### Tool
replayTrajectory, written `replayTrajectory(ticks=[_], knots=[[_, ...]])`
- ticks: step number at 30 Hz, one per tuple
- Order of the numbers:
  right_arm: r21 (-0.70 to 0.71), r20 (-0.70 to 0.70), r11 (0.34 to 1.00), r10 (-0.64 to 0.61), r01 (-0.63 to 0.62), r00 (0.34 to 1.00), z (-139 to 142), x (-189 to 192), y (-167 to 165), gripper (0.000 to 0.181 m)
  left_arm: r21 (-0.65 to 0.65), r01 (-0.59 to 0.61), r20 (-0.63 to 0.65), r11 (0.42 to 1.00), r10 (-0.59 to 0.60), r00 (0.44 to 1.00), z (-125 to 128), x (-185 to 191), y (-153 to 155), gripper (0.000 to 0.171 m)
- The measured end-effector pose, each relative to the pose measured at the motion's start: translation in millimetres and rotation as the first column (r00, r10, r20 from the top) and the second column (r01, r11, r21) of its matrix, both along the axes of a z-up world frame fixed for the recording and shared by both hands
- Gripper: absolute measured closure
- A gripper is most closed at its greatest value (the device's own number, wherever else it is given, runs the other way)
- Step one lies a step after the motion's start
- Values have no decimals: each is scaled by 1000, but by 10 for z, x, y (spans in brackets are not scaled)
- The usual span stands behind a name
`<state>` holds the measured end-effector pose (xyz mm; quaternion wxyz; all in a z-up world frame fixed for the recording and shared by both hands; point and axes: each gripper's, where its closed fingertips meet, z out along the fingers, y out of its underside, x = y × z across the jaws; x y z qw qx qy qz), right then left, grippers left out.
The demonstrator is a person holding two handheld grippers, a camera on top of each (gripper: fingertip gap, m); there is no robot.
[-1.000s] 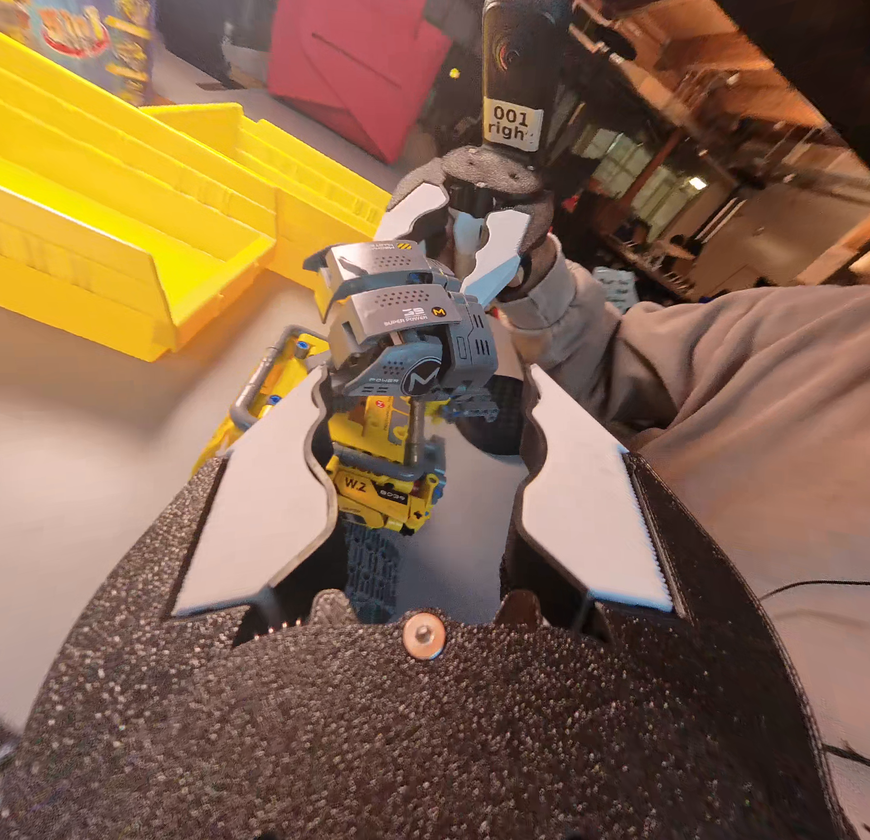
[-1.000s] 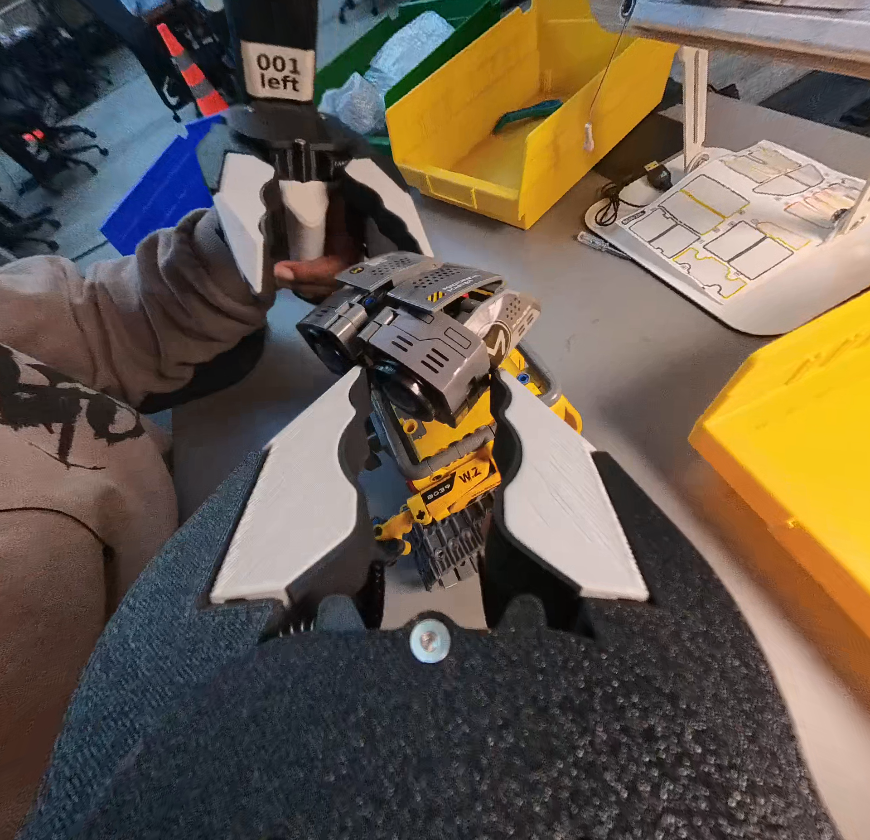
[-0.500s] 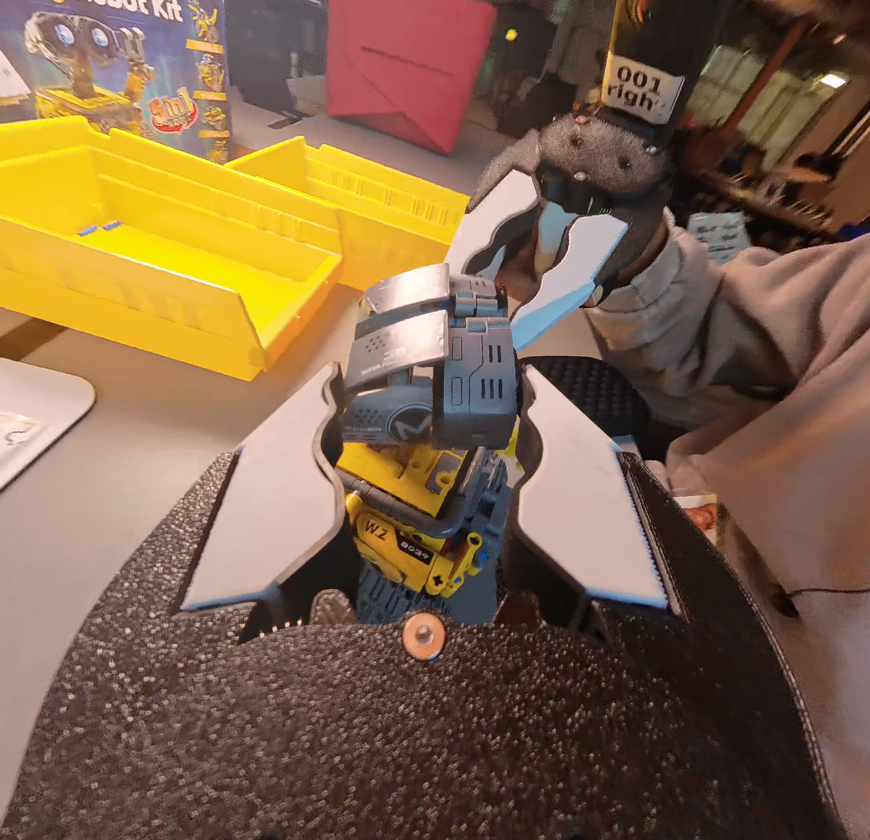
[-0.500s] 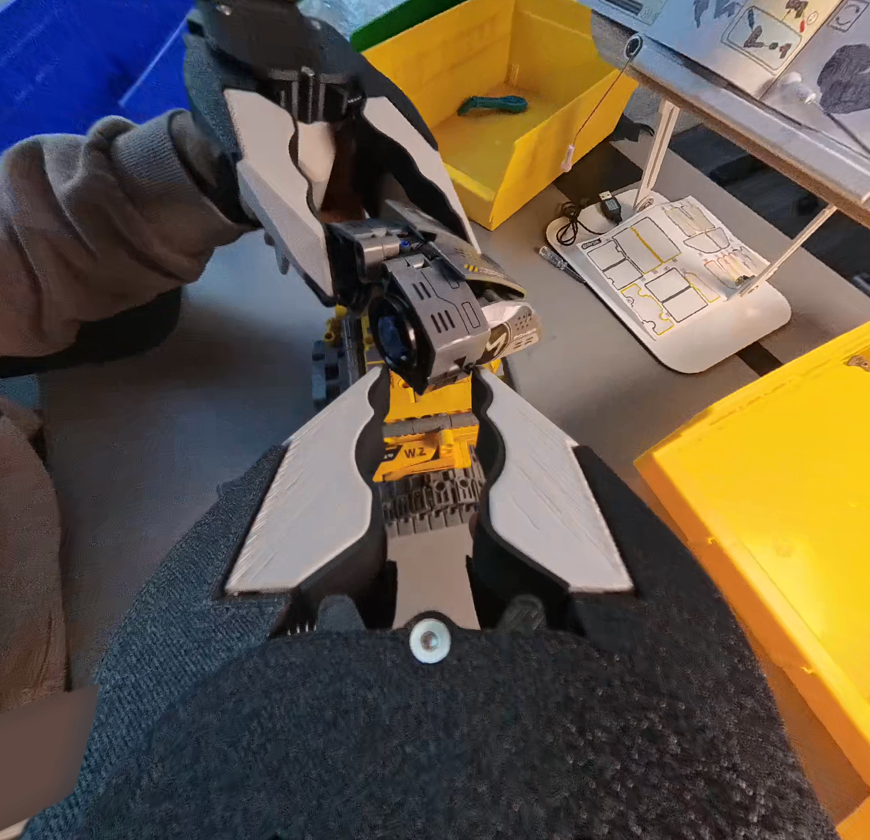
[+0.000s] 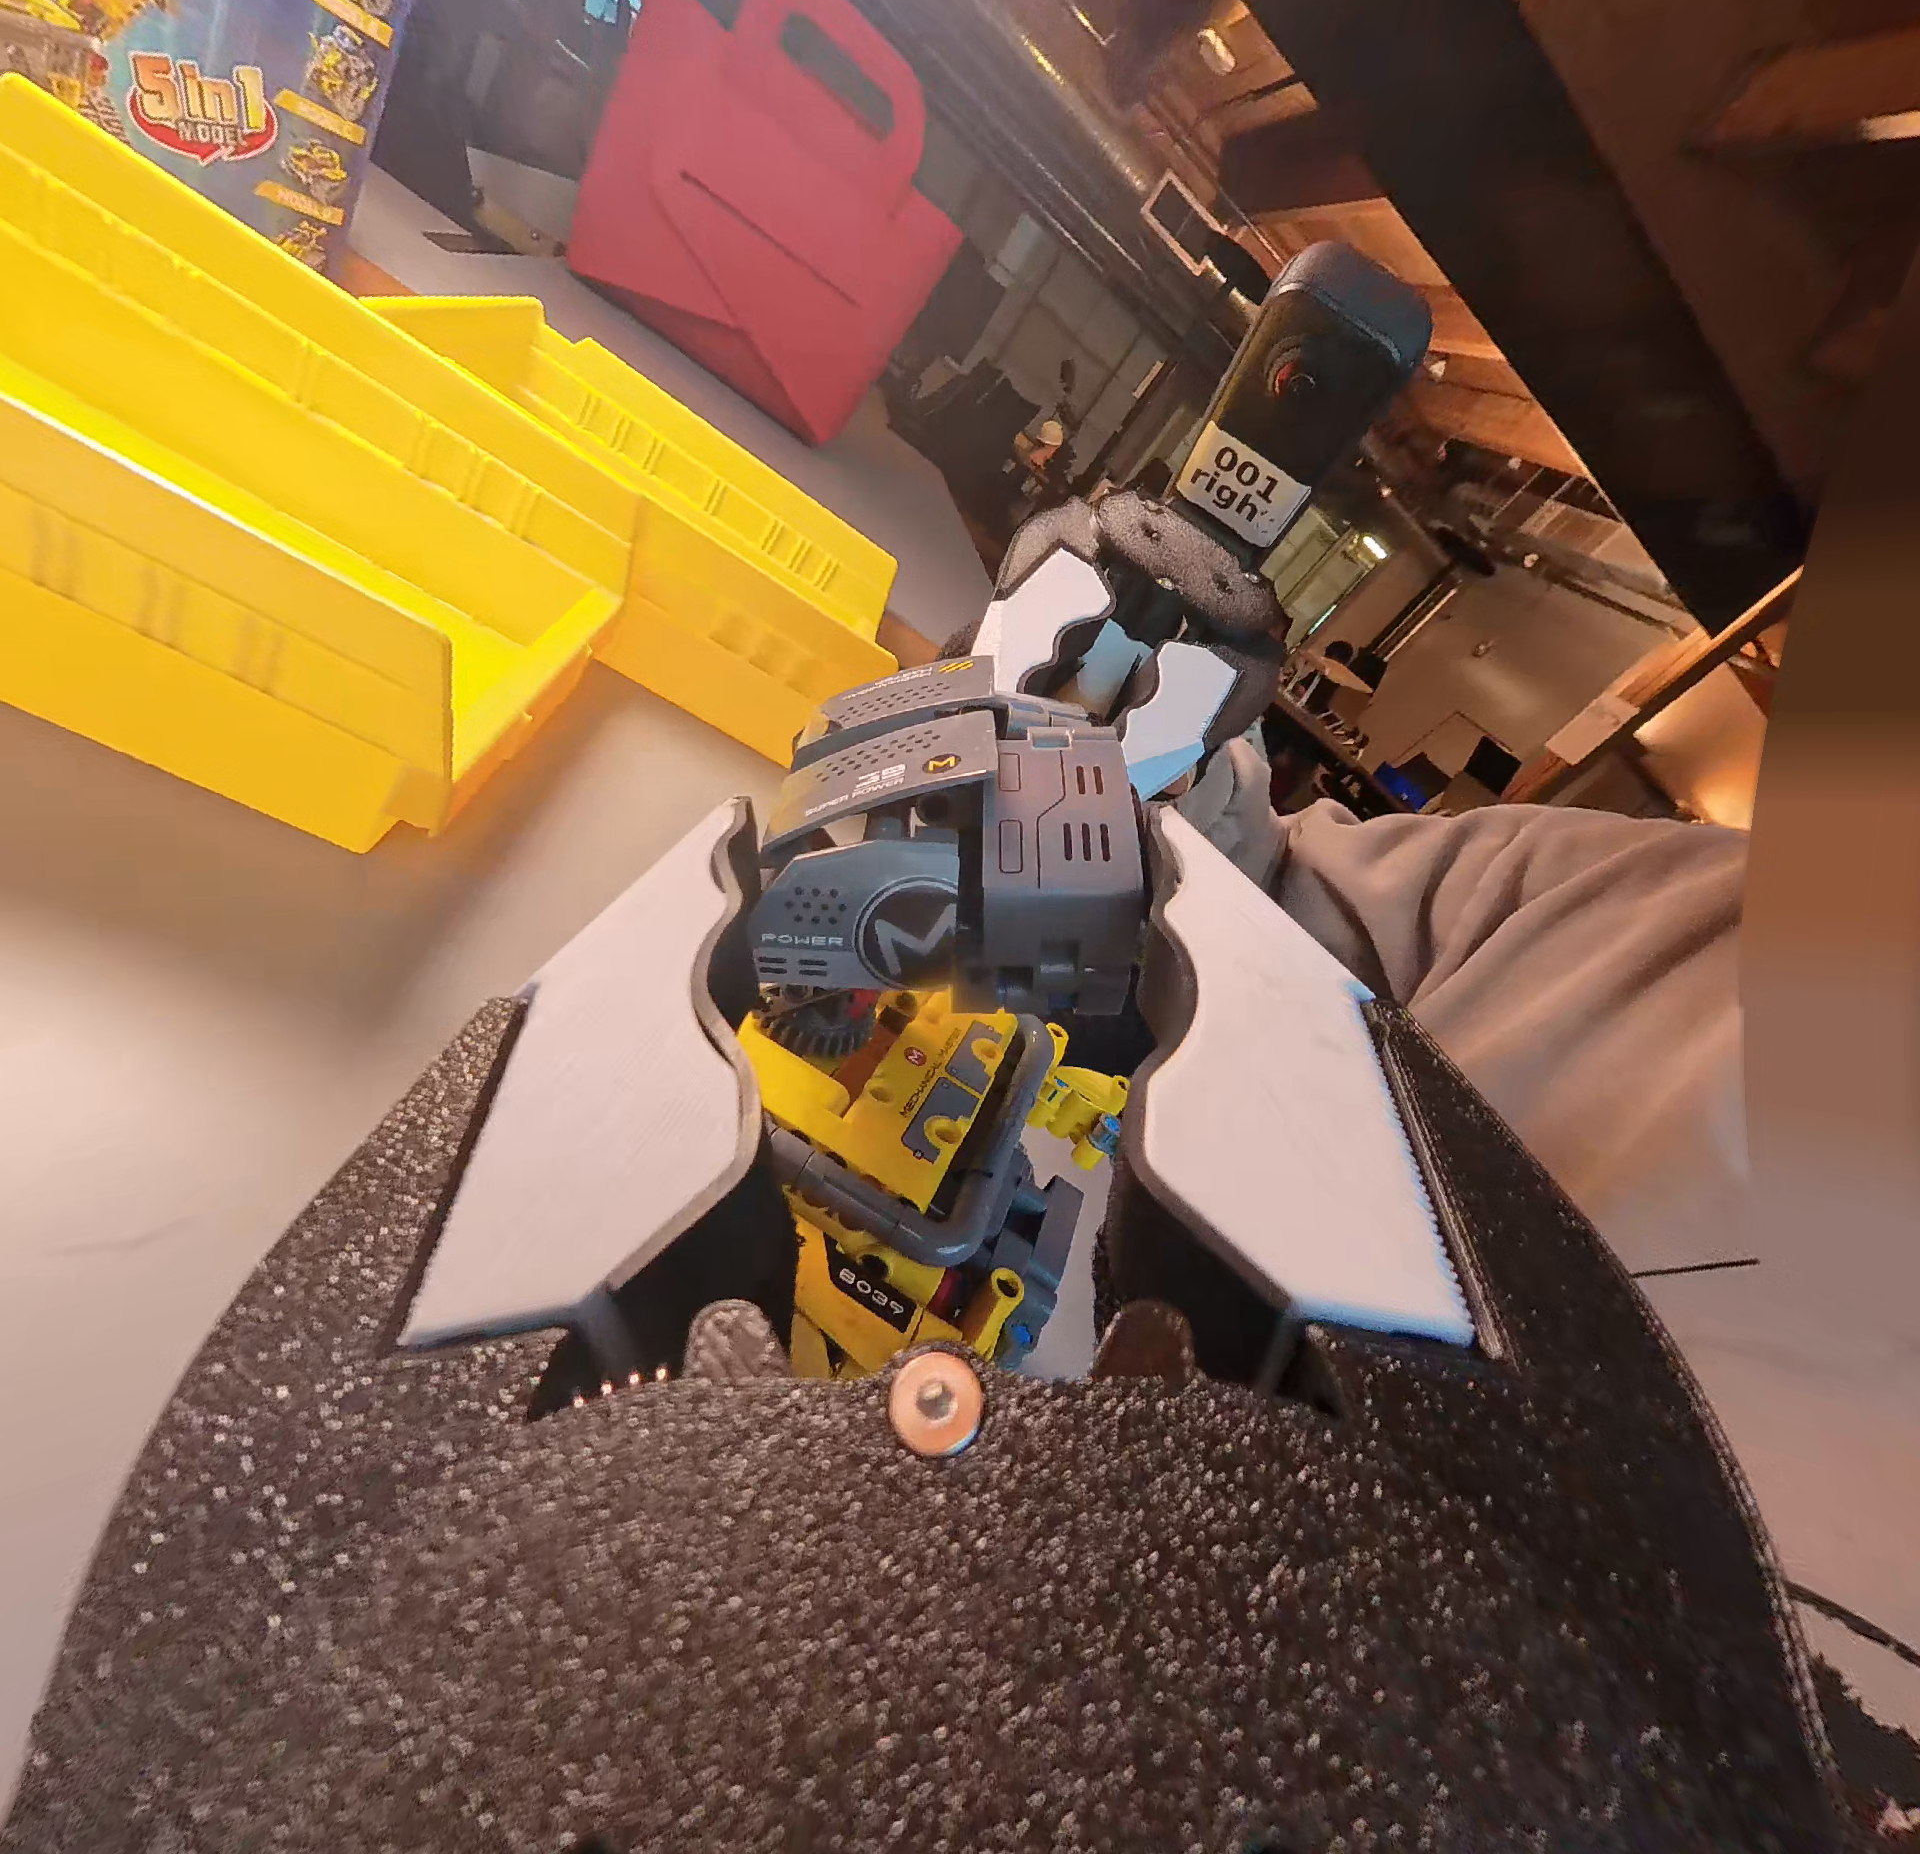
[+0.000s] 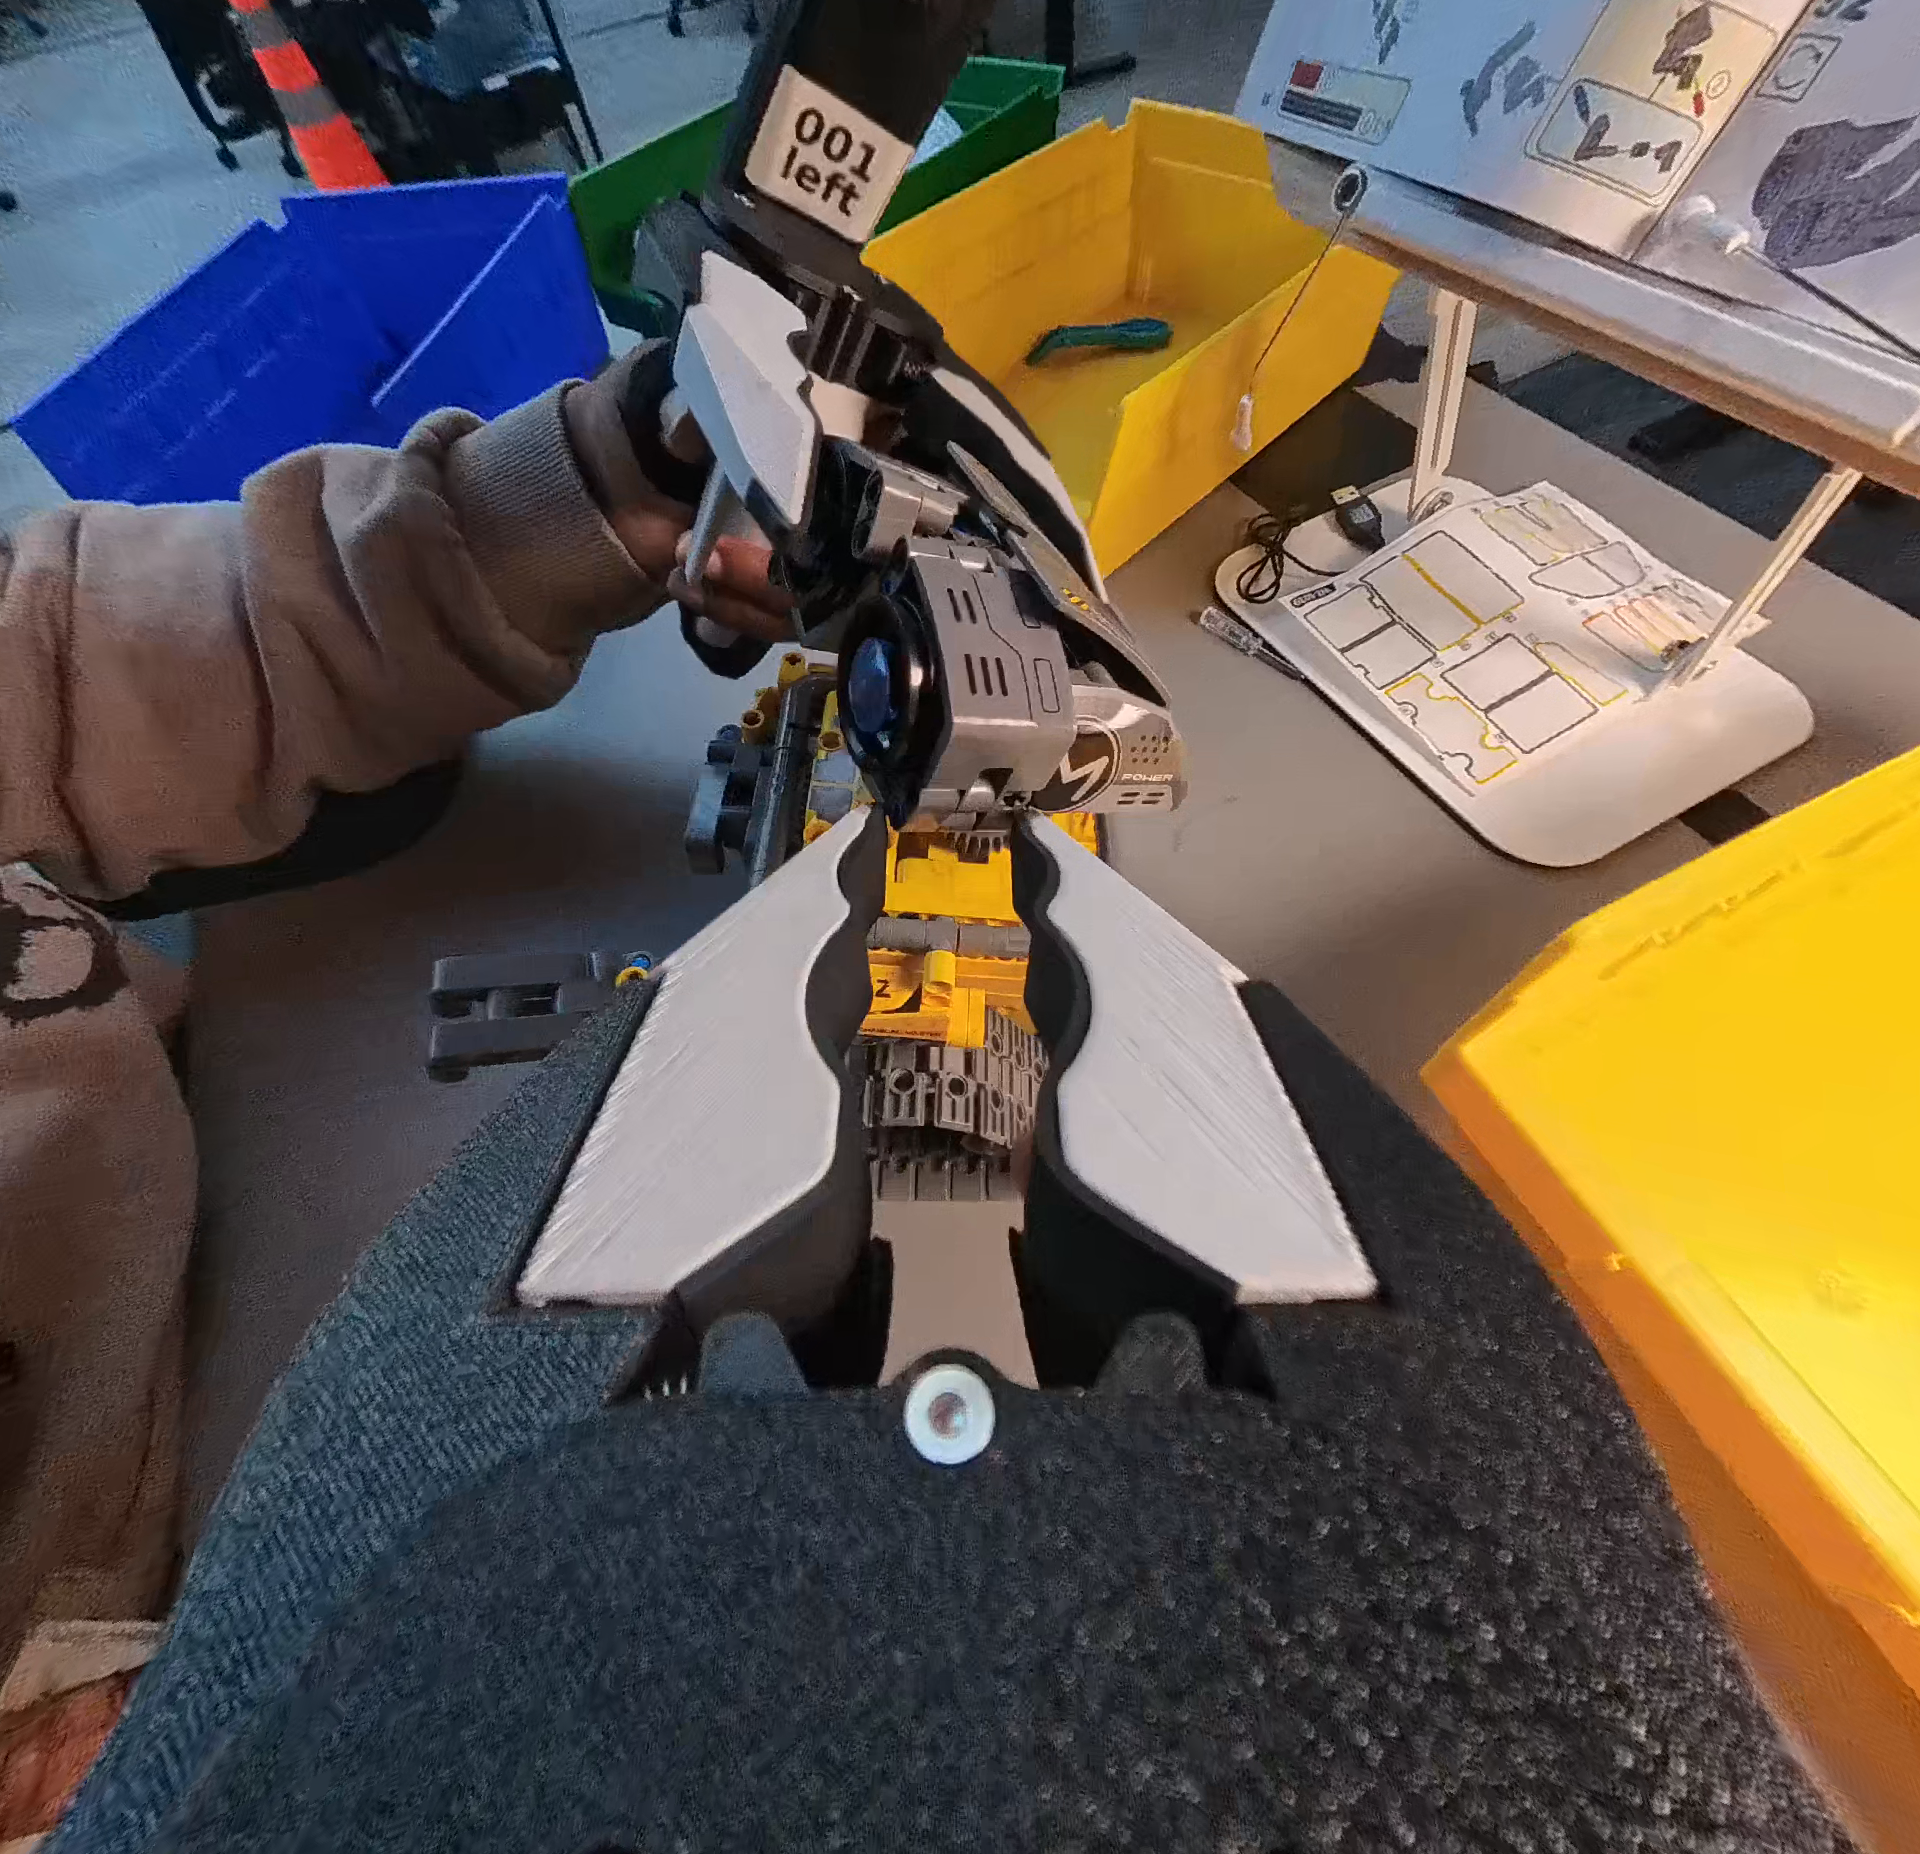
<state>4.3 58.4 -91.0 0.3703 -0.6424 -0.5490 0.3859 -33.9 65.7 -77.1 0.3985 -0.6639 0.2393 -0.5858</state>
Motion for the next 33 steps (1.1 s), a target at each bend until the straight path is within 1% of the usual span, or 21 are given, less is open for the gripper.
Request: replayTrajectory(ticks=[1,2,4,5,6,8,15,19,22,24,26,28,30,33], knots=[[-4,-8,1000,4,-4,1000,21,4,5,158,-14,2,11,1000,-2,1000,8,1,8,99],[-1,-24,1000,8,-8,1000,59,10,8,163,-26,4,26,1000,-3,1000,16,-3,15,99],[1,-63,1000,19,-19,998,164,24,-13,176,-43,5,60,999,-2,998,31,-23,35,99],[28,-71,999,18,-16,997,206,31,-16,181,-48,7,75,999,-4,997,34,-30,37,100],[57,-76,998,22,-18,997,246,34,-35,181,-45,15,82,999,-11,997,33,-26,28,100],[106,-42,994,16,-12,999,225,37,-45,181,-42,21,94,999,-17,995,35,-18,30,100],[75,-124,997,21,-11,992,207,39,-65,181,-31,45,146,999,-40,989,37,-23,37,100],[85,-160,996,47,-34,986,187,58,-99,174,-28,58,168,998,-52,984,38,-7,45,100],[118,-129,992,48,-33,990,91,97,-62,171,-19,55,159,998,-51,986,33,29,53,100],[125,-109,992,37,-23,993,17,109,-23,164,-15,54,152,998,-51,987,29,47,54,100],[161,-89,987,26,-11,996,-52,113,18,160,-11,47,148,999,-45,988,23,57,59,100],[210,-79,977,-6,22,997,-85,113,91,144,-9,32,149,999,-31,988,24,62,71,100],[232,-70,972,-21,36,997,-105,106,133,134,-5,12,146,1000,-11,989,25,70,84,100],[248,-104,966,-46,70,994,-72,85,201,133,1,-27,131,1000,27,991,30,107,104,100]])
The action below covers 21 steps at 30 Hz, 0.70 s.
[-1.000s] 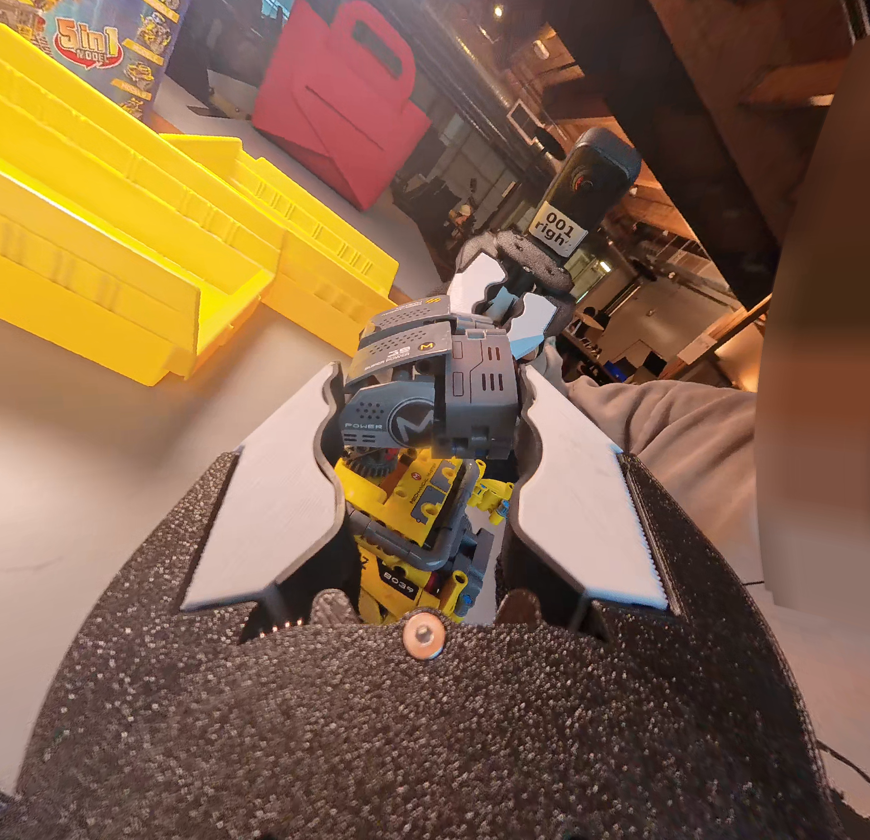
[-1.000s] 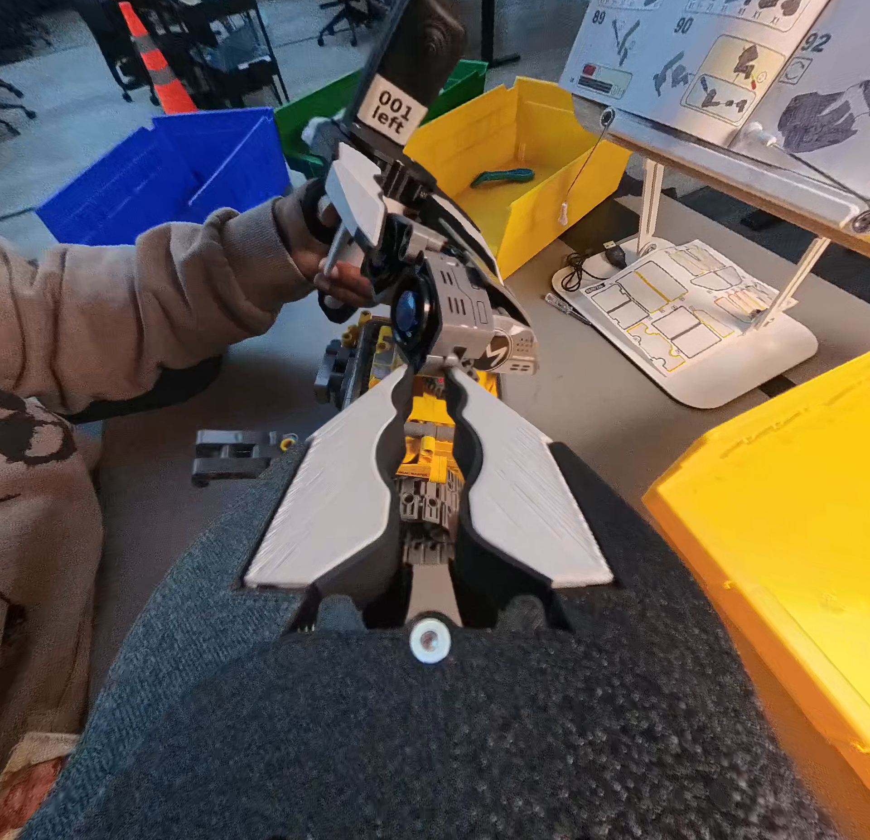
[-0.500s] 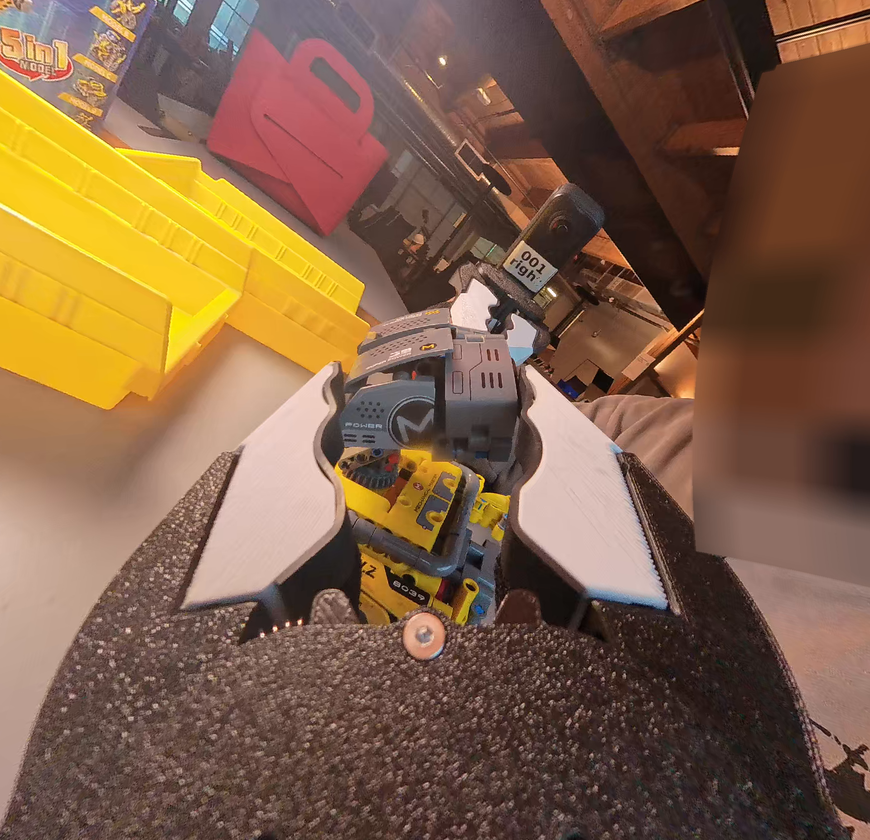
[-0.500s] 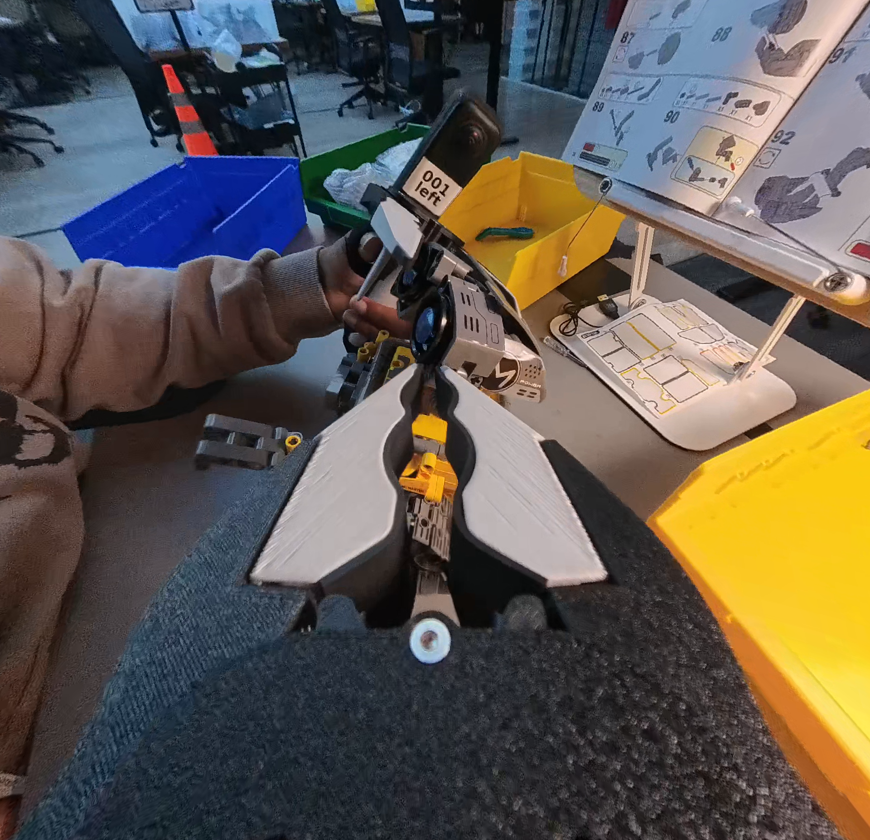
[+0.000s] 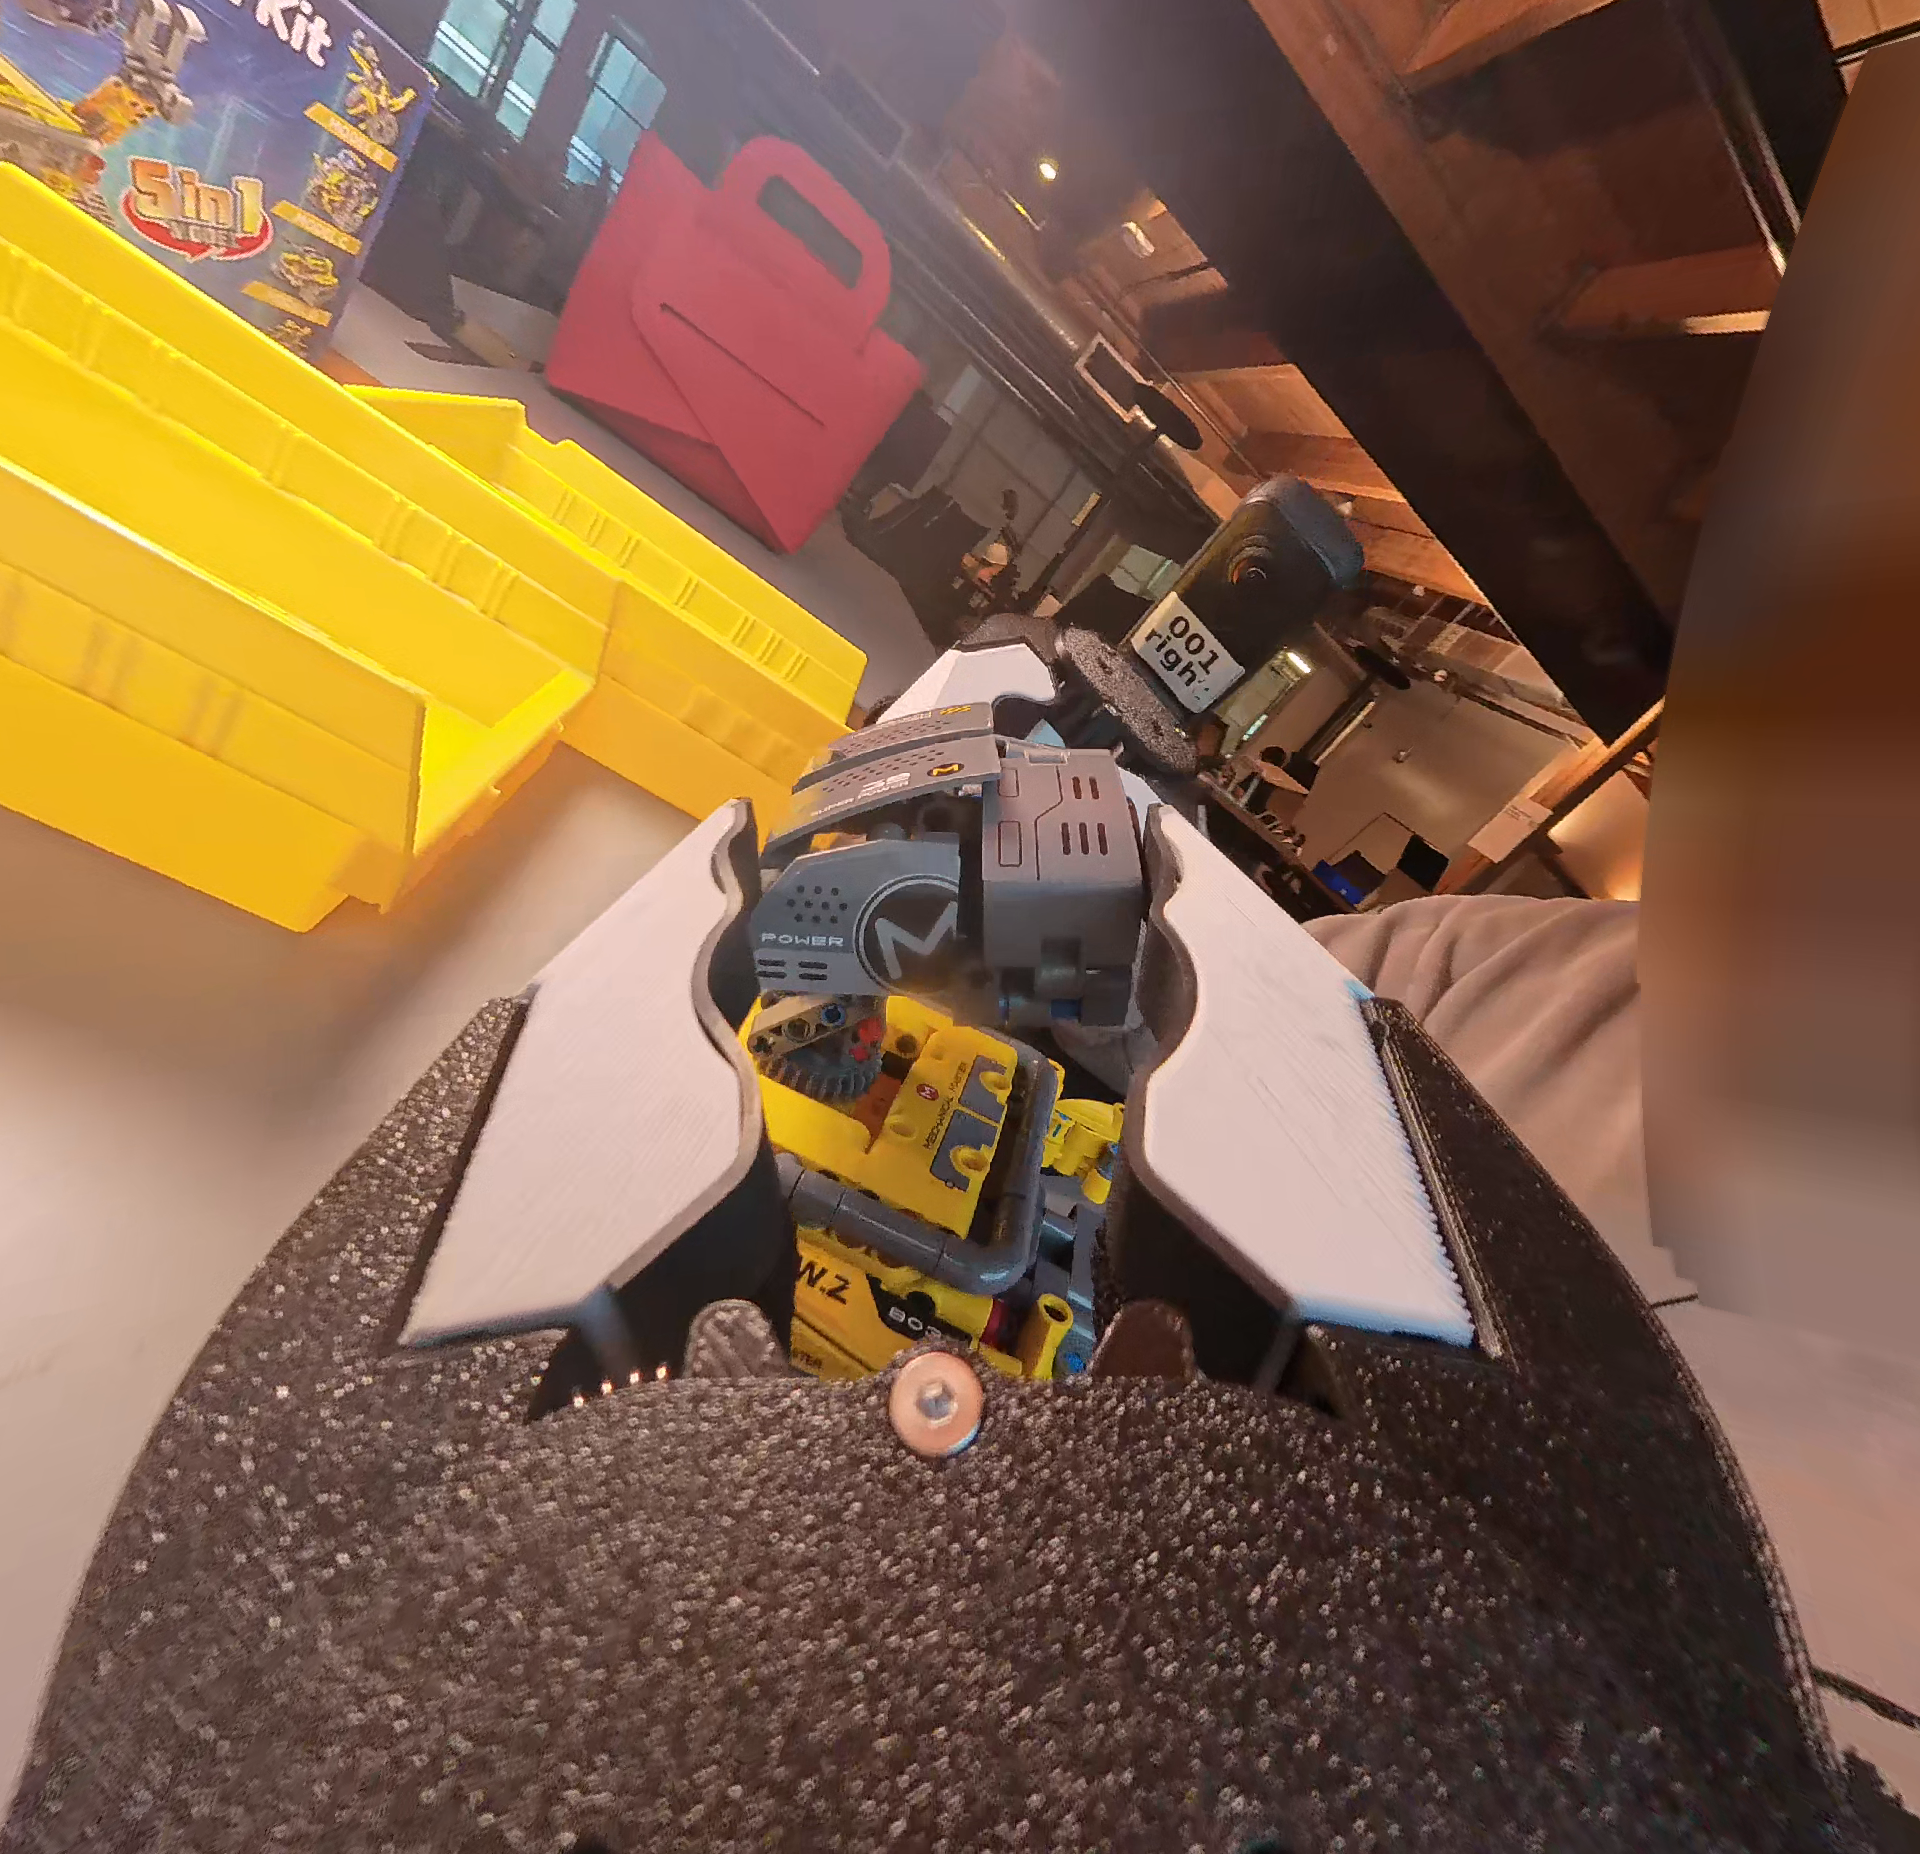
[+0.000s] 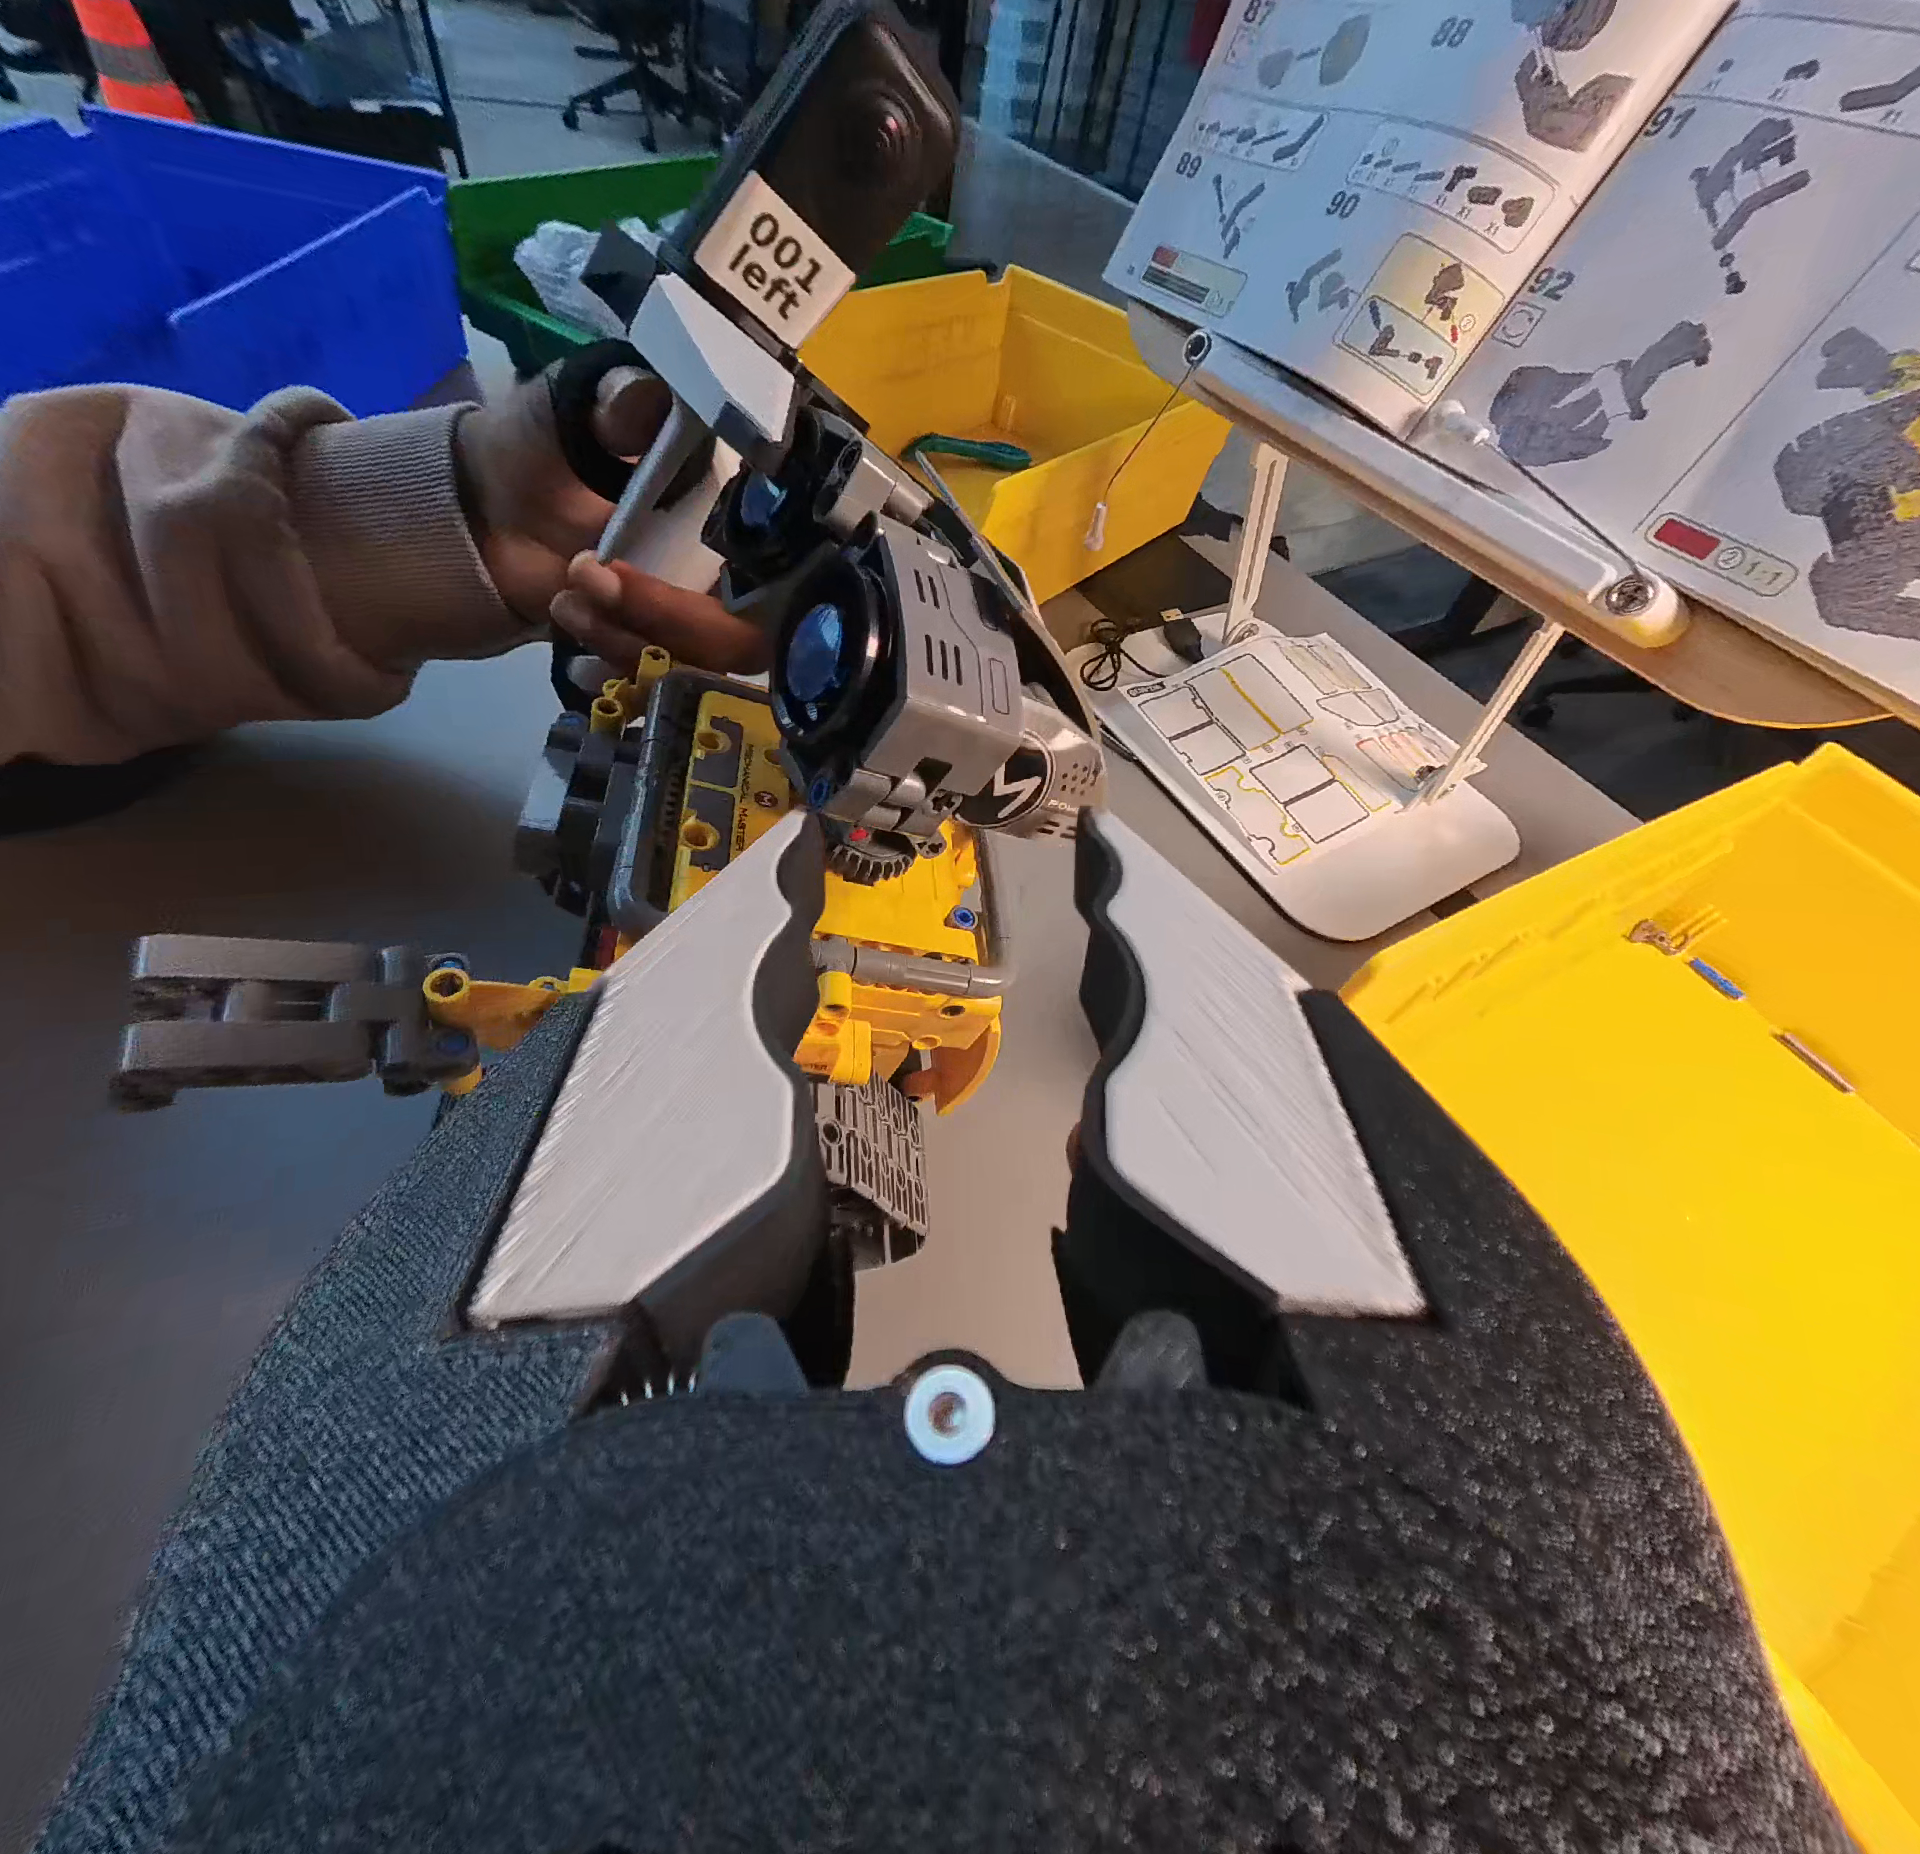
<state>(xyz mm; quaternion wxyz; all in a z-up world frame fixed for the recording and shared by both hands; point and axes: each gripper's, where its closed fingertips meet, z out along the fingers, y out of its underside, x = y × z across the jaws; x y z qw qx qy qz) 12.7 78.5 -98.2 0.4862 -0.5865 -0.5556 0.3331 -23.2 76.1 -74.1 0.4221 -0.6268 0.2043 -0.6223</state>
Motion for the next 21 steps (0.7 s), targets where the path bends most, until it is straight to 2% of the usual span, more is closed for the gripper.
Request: replayTrajectory(ticks=[5,10,16,21], knots=[[49,-31,999,11,-10,999,14,9,28,159,1,-78,-19,997,78,997,-3,-13,51,100],[32,-40,999,22,-21,999,9,57,68,160,-8,-117,-63,993,116,991,-5,33,70,100],[21,-42,999,-29,30,999,5,223,220,160,-44,-194,-154,980,185,970,-32,179,119,100],[-4,-61,1000,-30,30,998,-9,295,222,160,-22,-192,-187,981,185,965,-31,246,98,100]])
